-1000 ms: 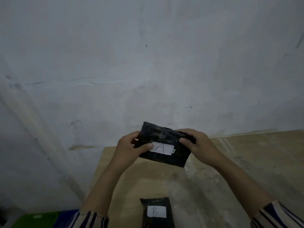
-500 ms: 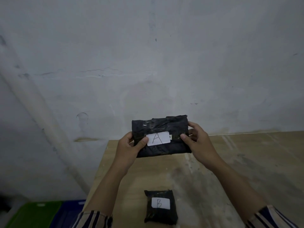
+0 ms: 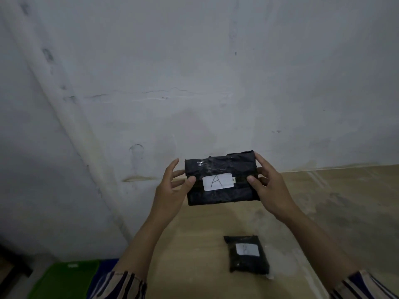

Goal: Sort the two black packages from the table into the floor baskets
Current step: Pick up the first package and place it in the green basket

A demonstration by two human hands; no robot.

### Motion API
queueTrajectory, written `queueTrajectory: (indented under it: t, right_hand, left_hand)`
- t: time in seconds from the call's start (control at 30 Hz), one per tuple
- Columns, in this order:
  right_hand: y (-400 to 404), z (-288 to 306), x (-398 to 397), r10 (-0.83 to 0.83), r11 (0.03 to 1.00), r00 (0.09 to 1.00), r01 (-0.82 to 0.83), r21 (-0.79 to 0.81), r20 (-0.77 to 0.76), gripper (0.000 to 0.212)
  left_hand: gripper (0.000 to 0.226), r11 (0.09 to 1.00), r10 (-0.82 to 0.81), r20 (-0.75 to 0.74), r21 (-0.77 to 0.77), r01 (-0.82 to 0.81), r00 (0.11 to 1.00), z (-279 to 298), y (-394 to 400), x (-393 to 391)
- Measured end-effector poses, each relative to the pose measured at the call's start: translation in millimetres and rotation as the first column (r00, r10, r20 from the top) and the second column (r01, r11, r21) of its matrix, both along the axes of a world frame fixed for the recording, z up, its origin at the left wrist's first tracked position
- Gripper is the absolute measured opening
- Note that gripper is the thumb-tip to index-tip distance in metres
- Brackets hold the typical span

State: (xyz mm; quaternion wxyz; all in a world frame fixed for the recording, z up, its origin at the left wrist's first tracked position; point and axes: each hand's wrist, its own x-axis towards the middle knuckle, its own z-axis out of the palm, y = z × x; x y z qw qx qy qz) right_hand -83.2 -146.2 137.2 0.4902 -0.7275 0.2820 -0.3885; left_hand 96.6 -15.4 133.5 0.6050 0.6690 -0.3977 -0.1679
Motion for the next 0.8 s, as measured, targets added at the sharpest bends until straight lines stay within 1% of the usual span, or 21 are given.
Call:
queueTrajectory:
  t: [0.1, 0.17, 0.23, 0.33, 0.43, 0.57, 0.73, 0.8]
  right_hand:
    - [28.4, -3.1, 13.1, -0.041, 0.999, 0.999, 0.041, -0.008, -0.01, 0.058]
    - [48.4, -9.2, 23.5, -0.057, 0.998, 0.998, 0.058, 0.006, -0.024, 0.058]
    - [68.6, -16.7, 34.6, -0.066, 0.997, 0.997, 0.067, 0.029, -0.038, 0.059]
    - [96.7, -27.1, 50.0, -0.065, 0.995, 0.996, 0.069, 0.066, -0.065, 0.059]
    - [118.7, -36.0, 63.0, -0.06, 0.994, 0.994, 0.067, 0.084, -0.091, 0.059]
    - [137.8, -46.6, 82.5, -0.007, 0.994, 0.991, 0.022, 0.106, -0.134, 0.058]
    - [162.5, -56.1, 113.7, 0.038, 0.989, 0.987, -0.015, 0.148, -0.157, 0.058]
    - [175.4, -60.6, 129.3, 0.048, 0.985, 0.986, -0.02, 0.17, -0.162, 0.058]
  left_hand:
    - [0.057, 0.996, -0.027, 0.118, 0.091, 0.016, 0.993, -7.3, 36.0, 24.3]
    - [0.061, 0.987, -0.051, 0.184, 0.162, 0.021, 0.982, -16.6, 59.3, 38.4]
    - [0.059, 0.973, -0.086, 0.267, 0.23, 0.023, 0.96, -25.6, 79.3, 49.8]
    - [0.058, 0.961, -0.137, 0.352, 0.273, 0.038, 0.926, -37.1, 102.0, 61.4]
    - [0.055, 0.955, -0.161, 0.378, 0.294, 0.046, 0.912, -44.9, 122.6, 67.6]
    - [0.054, 0.952, -0.112, 0.377, 0.307, -0.01, 0.919, -56.8, 148.0, 80.8]
    - [0.06, 0.892, -0.083, 0.316, 0.446, -0.07, 0.945, -72.7, 182.9, 108.1]
    - [0.059, 0.883, -0.08, 0.308, 0.463, -0.076, 0.948, -76.7, 196.9, 121.4]
